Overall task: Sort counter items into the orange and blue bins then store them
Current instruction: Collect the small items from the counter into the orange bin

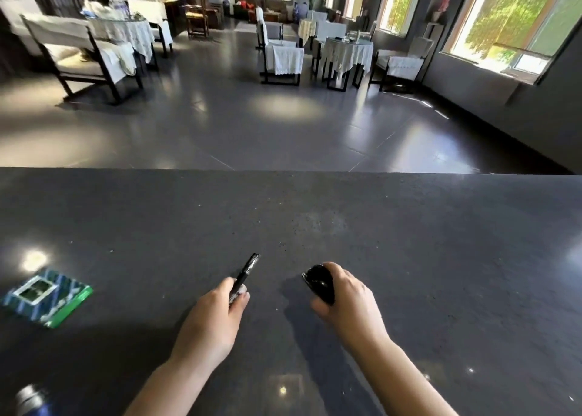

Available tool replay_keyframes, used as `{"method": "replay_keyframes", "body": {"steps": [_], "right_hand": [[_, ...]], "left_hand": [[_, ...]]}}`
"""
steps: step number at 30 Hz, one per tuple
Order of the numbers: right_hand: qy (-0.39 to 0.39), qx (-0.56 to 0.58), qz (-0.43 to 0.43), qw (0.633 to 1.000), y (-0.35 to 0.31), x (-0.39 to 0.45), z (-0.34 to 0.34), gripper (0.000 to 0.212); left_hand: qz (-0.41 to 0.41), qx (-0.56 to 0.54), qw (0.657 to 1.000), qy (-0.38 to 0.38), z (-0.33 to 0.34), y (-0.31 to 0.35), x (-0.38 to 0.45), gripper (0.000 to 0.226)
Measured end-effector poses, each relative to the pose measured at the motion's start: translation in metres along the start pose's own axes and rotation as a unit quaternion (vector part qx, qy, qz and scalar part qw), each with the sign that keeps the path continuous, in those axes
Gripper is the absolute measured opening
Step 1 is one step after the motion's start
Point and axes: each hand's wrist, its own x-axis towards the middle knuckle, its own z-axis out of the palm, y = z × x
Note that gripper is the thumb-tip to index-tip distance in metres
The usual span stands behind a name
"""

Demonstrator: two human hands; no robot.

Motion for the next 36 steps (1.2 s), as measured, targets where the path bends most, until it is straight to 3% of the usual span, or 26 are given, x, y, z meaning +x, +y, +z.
{"method": "replay_keyframes", "body": {"steps": [6, 11, 17, 24, 32, 36], "right_hand": [[-0.151, 0.032, -0.113, 0.982, -0.072, -0.04, 0.038, 0.047], [-0.174, 0.057, -0.218, 0.959, -0.135, -0.066, 0.064, 0.044], [-0.214, 0.086, -0.357, 0.905, -0.228, -0.123, 0.103, 0.035], [-0.291, 0.074, -0.453, 0.839, -0.325, -0.214, 0.151, 0.032], [-0.322, 0.098, -0.464, 0.82, -0.456, -0.326, 0.202, 0.043], [-0.331, 0.102, -0.479, 0.807, -0.511, -0.363, 0.225, 0.042]], "left_hand": [[-0.085, 0.006, 0.992, 0.088, -0.047, -0.04, -0.066, 0.022], [-0.198, 0.015, 0.961, 0.193, -0.089, -0.08, -0.143, 0.018], [-0.301, 0.053, 0.9, 0.31, -0.142, -0.14, -0.252, 0.026], [-0.363, 0.034, 0.858, 0.36, -0.205, -0.213, -0.372, 0.014], [-0.423, 0.101, 0.826, 0.36, -0.306, -0.284, -0.495, 0.019], [-0.456, 0.084, 0.807, 0.366, -0.341, -0.311, -0.547, 0.015]]}}
